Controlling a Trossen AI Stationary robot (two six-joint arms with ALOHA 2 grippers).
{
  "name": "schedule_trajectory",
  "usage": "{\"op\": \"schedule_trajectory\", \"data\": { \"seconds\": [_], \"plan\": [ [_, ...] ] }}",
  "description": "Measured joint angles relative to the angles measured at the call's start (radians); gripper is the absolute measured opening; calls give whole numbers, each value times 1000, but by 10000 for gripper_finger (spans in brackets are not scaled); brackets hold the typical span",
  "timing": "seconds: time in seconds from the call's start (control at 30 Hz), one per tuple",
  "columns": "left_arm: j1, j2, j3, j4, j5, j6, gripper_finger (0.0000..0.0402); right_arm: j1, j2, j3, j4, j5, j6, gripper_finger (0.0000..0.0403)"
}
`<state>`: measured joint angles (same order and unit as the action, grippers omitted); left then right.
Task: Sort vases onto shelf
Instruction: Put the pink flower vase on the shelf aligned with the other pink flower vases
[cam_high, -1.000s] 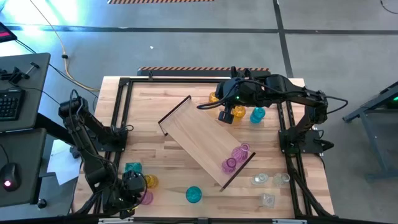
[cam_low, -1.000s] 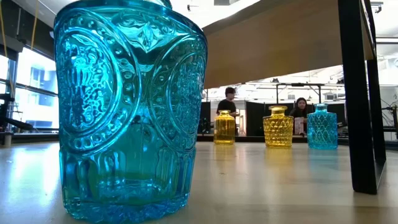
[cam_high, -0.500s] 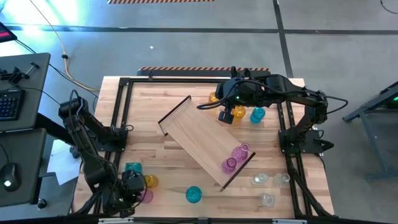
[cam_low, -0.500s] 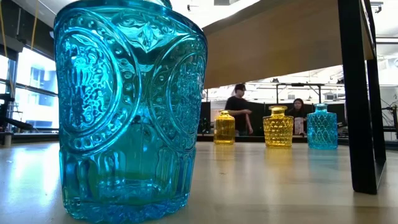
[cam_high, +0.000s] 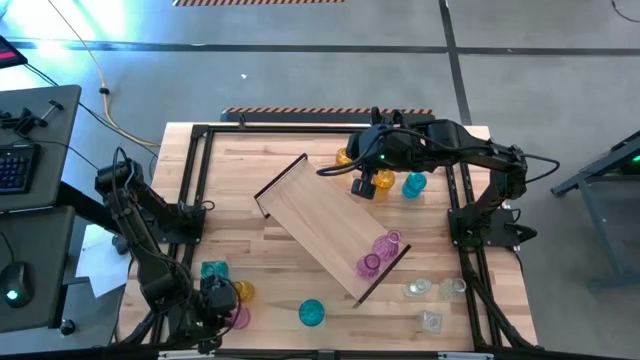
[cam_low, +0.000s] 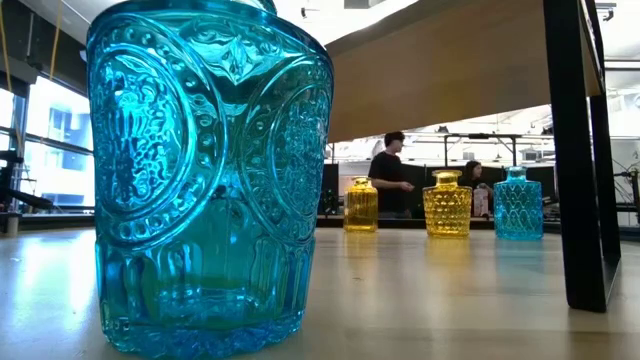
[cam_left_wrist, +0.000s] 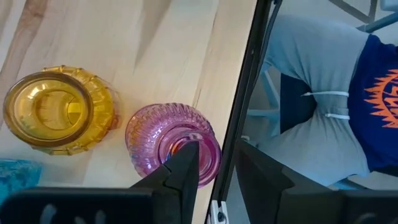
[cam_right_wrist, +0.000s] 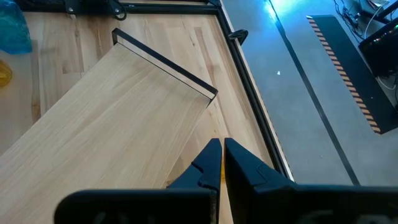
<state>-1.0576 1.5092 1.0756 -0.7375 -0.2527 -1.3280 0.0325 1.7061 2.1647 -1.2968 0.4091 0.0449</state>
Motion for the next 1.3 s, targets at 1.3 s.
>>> {"op": "schedule_trajectory", "data": {
  "seconds": [1.3],
  "plan": [
    [64, -18, 71, 36, 4, 259, 3, 10, 0, 0, 0, 0, -1, 0]
  ]
}}
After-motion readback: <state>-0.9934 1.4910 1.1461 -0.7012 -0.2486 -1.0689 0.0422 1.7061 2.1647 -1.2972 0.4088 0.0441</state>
